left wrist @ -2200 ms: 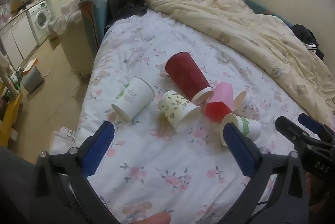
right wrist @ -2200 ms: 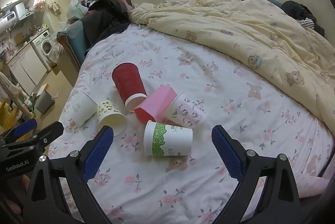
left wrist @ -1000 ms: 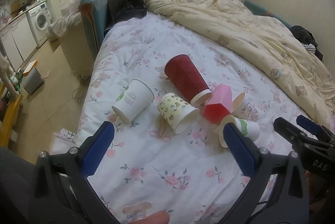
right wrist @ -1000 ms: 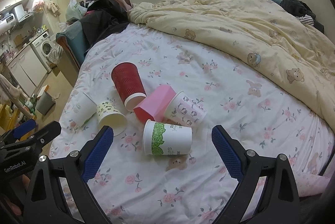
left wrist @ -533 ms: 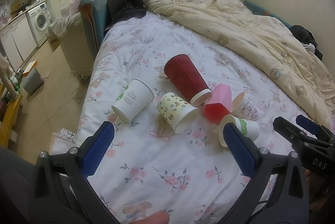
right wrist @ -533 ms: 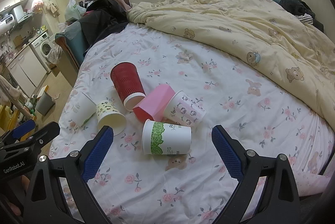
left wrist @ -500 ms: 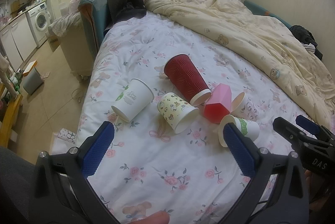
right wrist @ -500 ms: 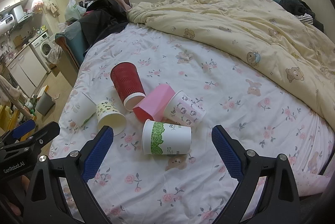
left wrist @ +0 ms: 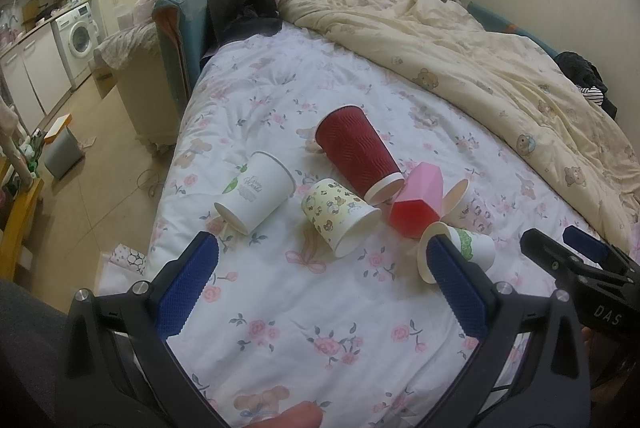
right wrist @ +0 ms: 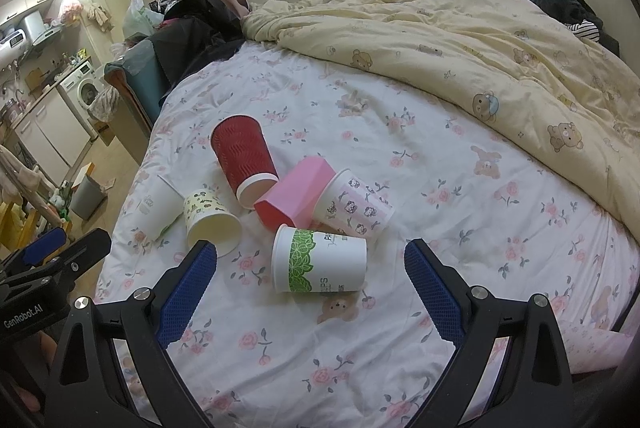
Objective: Flip cup upside down
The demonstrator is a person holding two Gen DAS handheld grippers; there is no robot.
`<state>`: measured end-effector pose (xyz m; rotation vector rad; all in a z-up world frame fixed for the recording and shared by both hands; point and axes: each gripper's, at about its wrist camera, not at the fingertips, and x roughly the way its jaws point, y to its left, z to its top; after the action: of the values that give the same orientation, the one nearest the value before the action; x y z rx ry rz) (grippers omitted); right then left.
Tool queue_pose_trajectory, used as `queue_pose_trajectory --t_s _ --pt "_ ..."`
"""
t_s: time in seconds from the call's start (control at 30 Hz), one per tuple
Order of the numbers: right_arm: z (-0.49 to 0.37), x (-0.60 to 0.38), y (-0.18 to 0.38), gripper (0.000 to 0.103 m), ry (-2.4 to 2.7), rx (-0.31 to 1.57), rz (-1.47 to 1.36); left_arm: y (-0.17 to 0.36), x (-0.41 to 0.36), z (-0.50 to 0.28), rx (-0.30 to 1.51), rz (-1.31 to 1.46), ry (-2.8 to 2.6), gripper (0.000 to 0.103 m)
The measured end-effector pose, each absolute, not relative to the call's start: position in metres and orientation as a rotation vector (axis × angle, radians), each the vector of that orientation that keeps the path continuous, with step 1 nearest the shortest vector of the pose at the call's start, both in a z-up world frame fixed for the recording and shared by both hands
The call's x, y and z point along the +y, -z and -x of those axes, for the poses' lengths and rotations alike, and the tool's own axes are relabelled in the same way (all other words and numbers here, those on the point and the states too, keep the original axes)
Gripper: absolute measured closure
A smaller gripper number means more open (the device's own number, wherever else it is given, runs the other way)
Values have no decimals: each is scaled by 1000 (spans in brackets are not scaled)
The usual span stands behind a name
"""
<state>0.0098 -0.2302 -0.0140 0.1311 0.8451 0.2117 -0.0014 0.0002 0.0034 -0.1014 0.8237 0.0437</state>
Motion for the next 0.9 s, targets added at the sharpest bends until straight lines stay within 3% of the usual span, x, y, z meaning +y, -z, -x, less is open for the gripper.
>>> queue_pose_trajectory --t_s 0.77,0.9 --pt "-11 -231 19 6 -213 858 -129 -6 3 -6 842 99 -39 0" --pt "-21 -237 26 6 -280 963 -142 -7 13 -19 890 93 -30 0"
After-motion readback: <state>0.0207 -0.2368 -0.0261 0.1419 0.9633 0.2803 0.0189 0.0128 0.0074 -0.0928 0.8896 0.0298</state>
